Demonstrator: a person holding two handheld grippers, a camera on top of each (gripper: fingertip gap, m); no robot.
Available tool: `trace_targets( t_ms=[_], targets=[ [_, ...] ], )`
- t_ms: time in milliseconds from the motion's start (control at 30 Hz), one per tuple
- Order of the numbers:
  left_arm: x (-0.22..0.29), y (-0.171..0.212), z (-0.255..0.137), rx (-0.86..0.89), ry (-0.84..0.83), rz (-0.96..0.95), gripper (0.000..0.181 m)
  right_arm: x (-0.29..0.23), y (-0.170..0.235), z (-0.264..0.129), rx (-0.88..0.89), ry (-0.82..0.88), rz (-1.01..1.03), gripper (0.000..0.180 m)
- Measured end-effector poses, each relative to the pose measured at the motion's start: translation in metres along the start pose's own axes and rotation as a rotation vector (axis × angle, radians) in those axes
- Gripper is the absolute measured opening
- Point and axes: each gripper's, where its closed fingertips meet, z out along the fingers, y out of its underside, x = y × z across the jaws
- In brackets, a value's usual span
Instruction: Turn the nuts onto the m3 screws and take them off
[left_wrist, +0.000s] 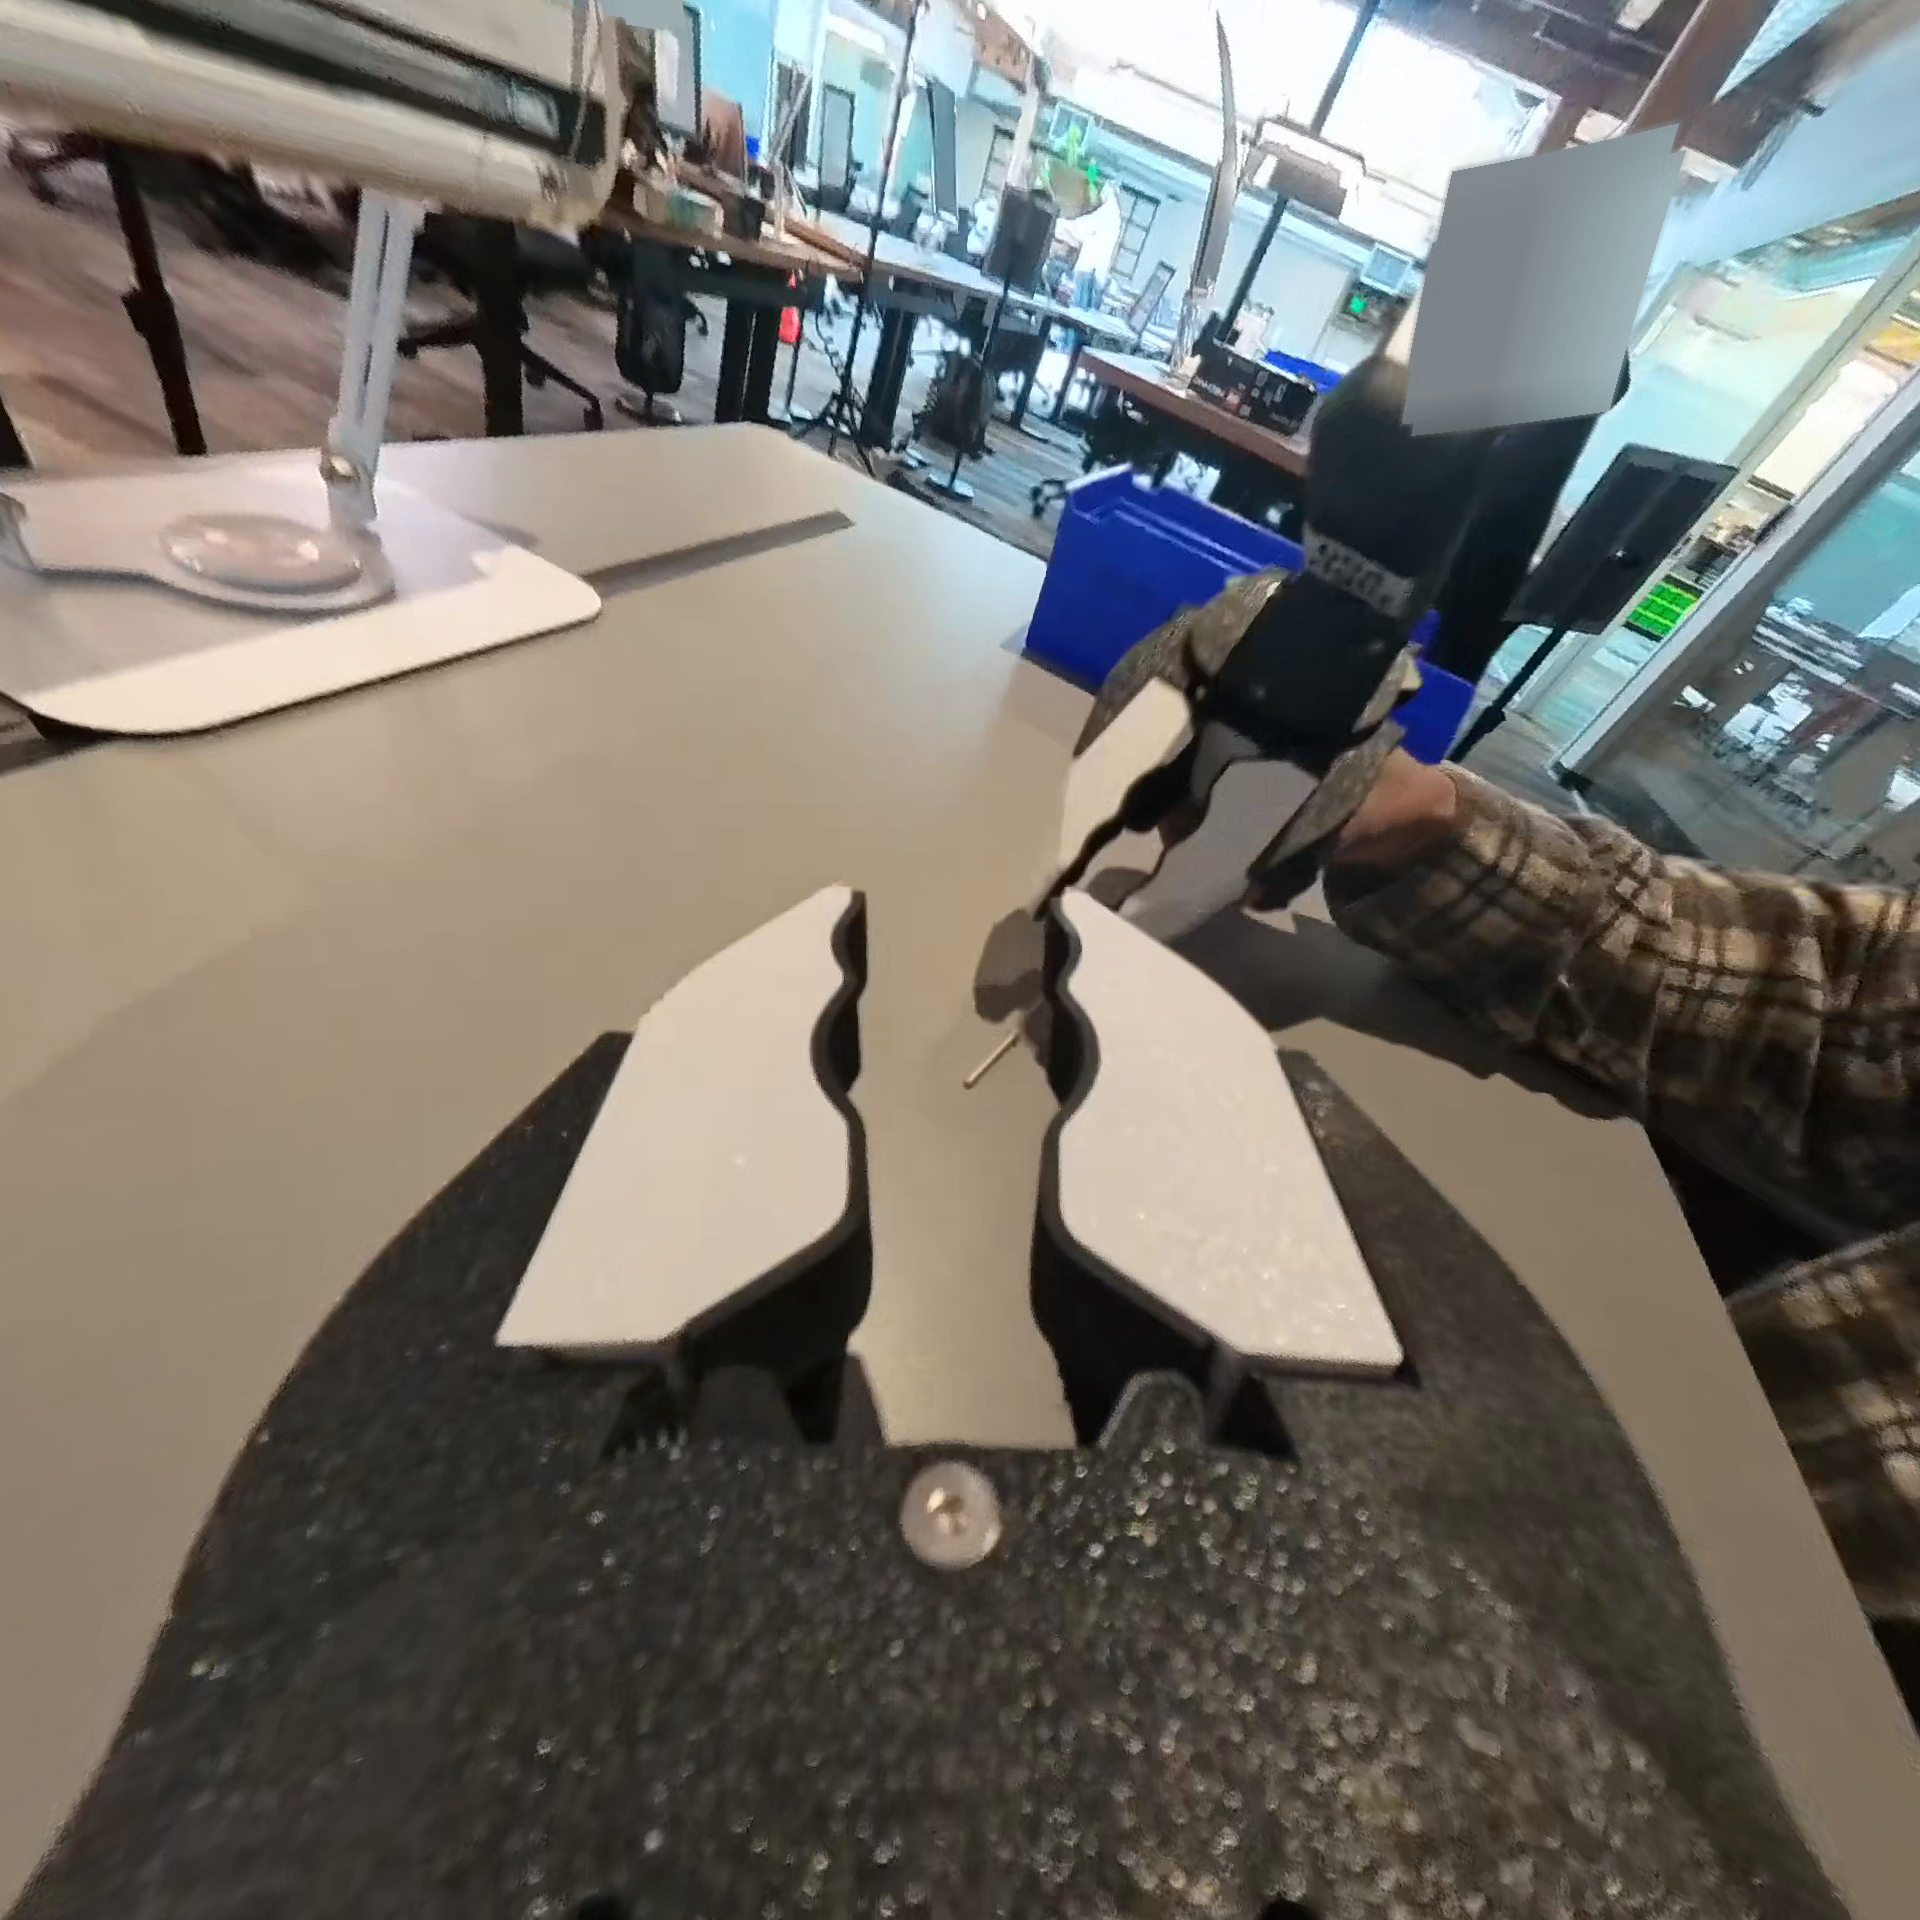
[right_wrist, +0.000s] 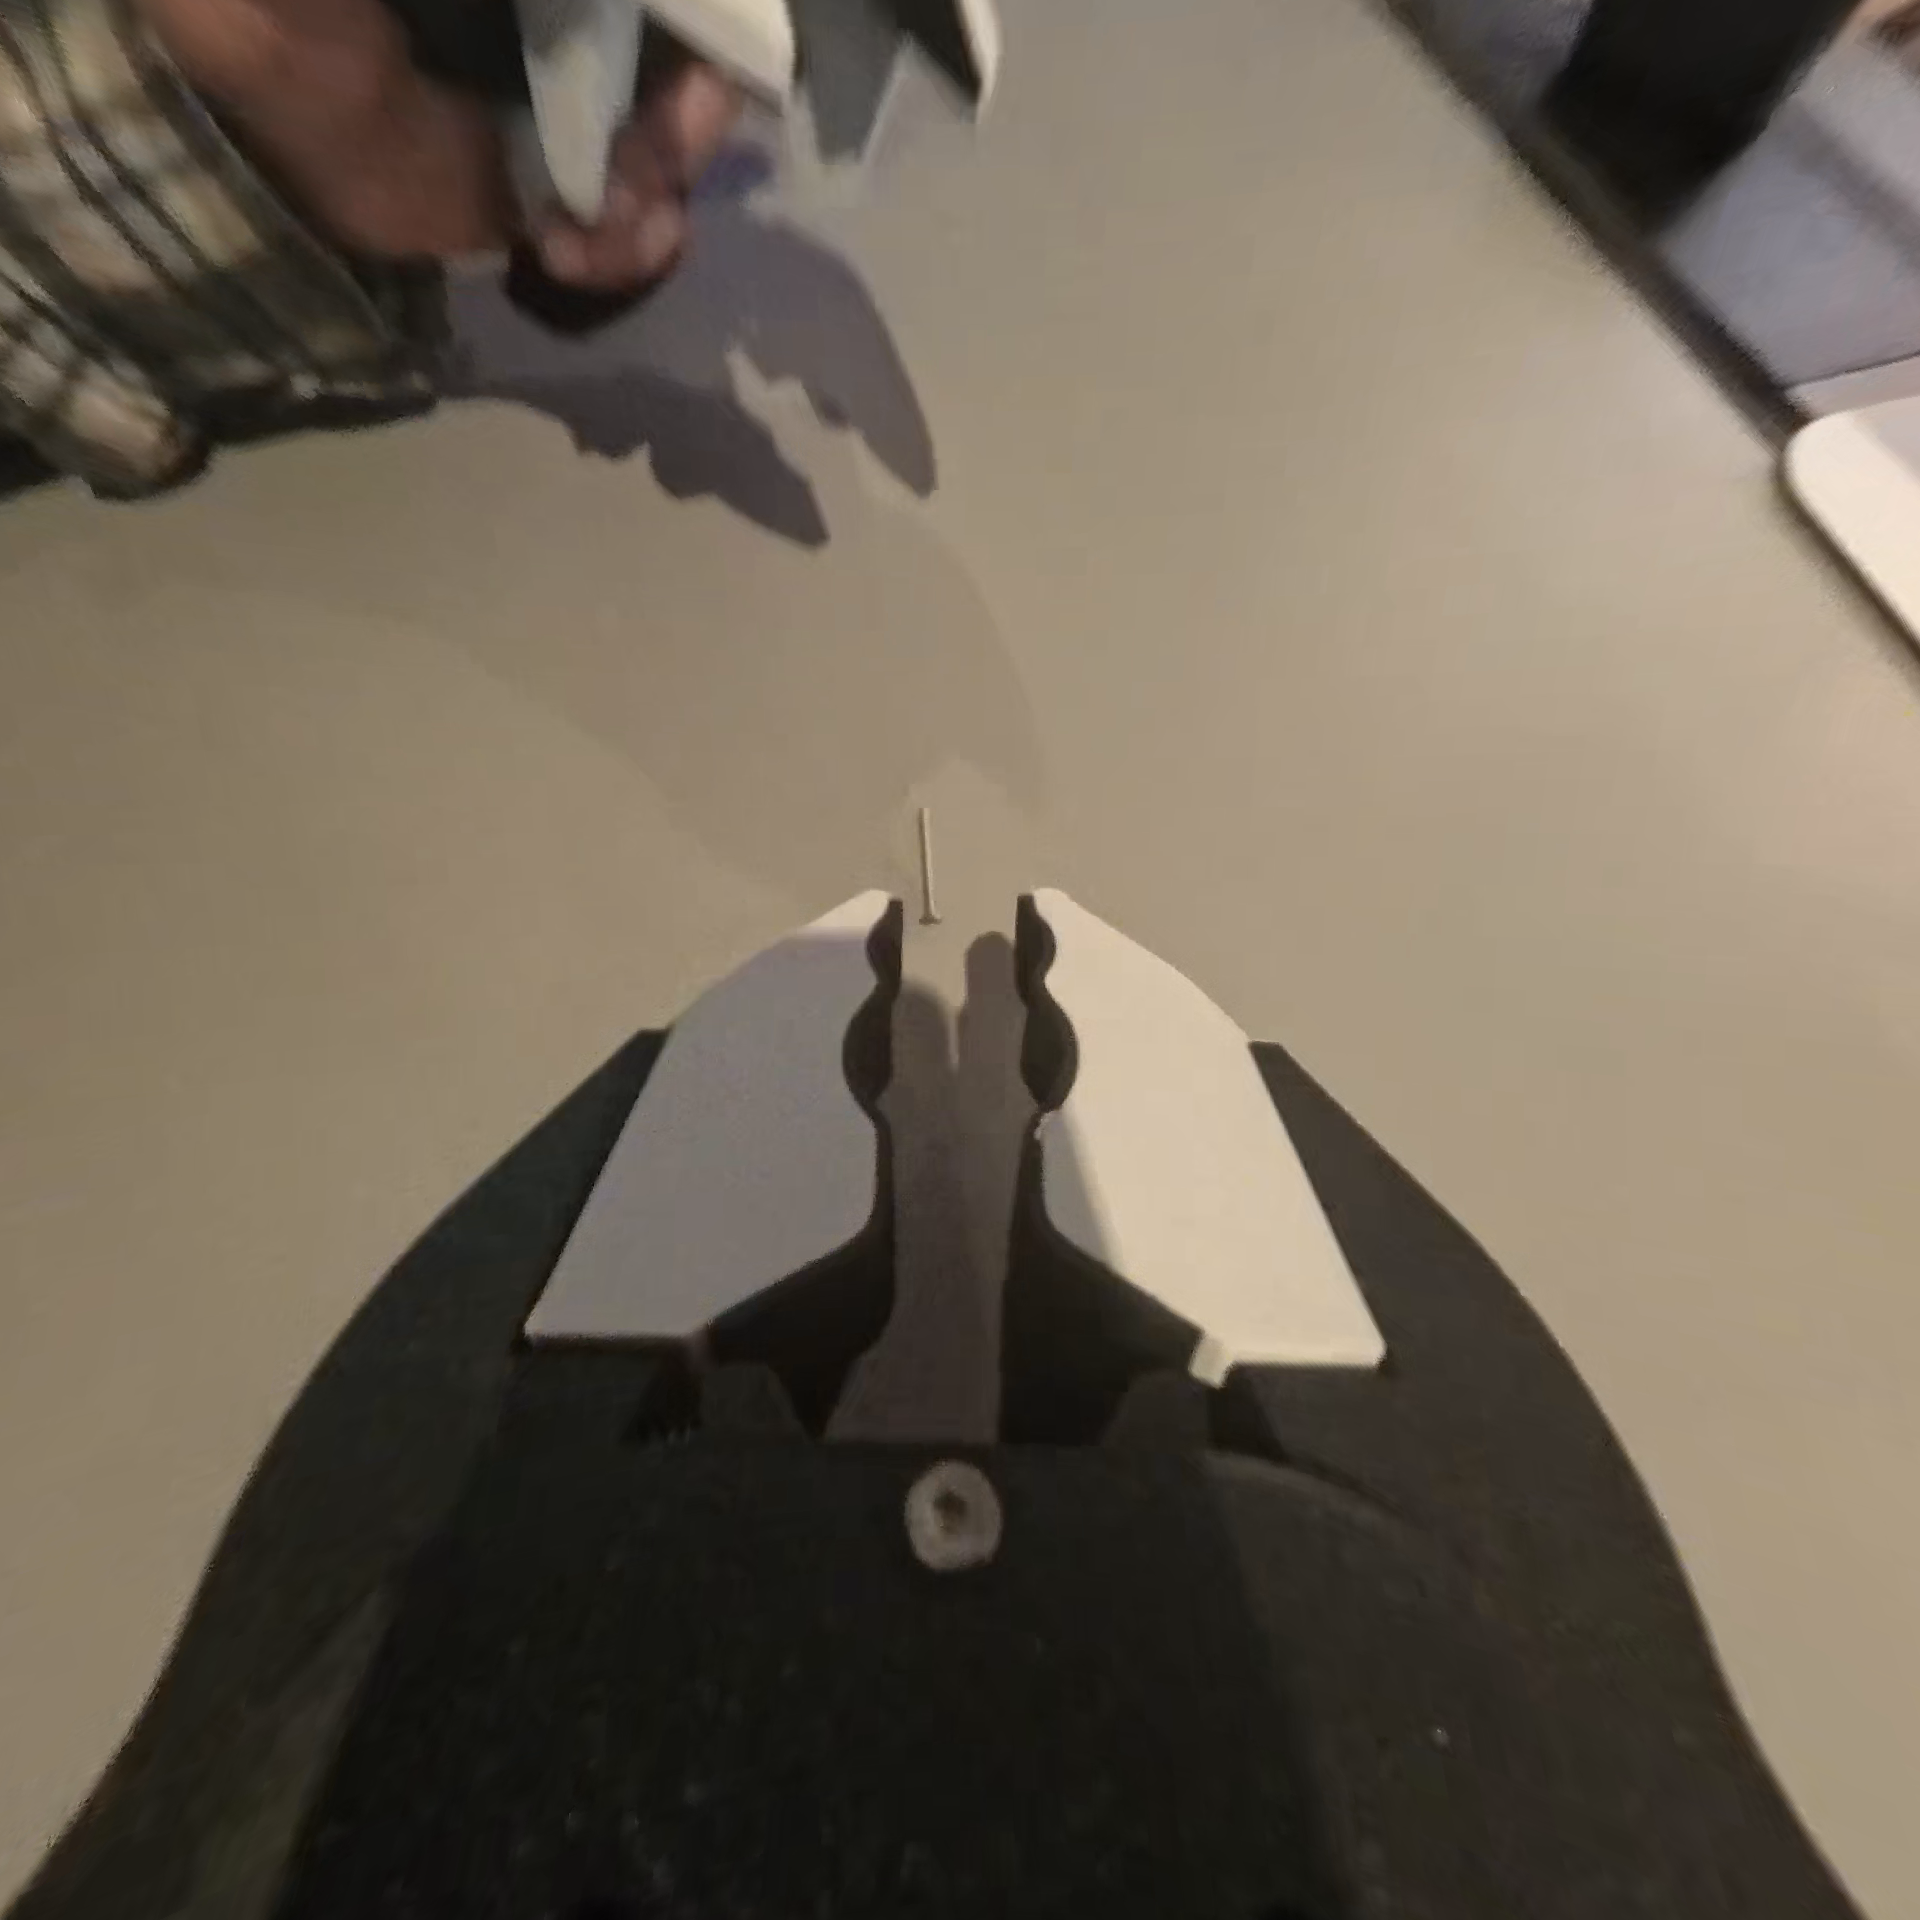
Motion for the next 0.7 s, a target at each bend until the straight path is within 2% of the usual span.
trace_targets(
  t_ms=[167,367,500,633,700],
  targets=[
    [0.001,-0.007,-0.005,0.042,-0.044,0.063,0.03,0.001,0.015,0.026,-0.294,-0.075,-0.048,0.019],
    [-0.003,-0.006,-0.007,0.045,-0.058,0.035,0.029,-0.001,0.024,0.039,-0.47,-0.131,-0.056,0.015],
    [-0.001,-0.008,-0.008,0.046,-0.059,0.034,0.029,-0.003,0.024,0.041,-0.516,-0.125,-0.077,0.014],
    [0.0,-0.011,-0.009,0.061,-0.058,0.033,0.029,-0.007,0.025,0.041,-0.541,-0.111,-0.099,0.003],
    [0.001,-0.013,-0.01,0.073,-0.049,0.023,0.029,-0.007,0.025,0.04,-0.518,-0.082,-0.1,0.003]
  ],
)
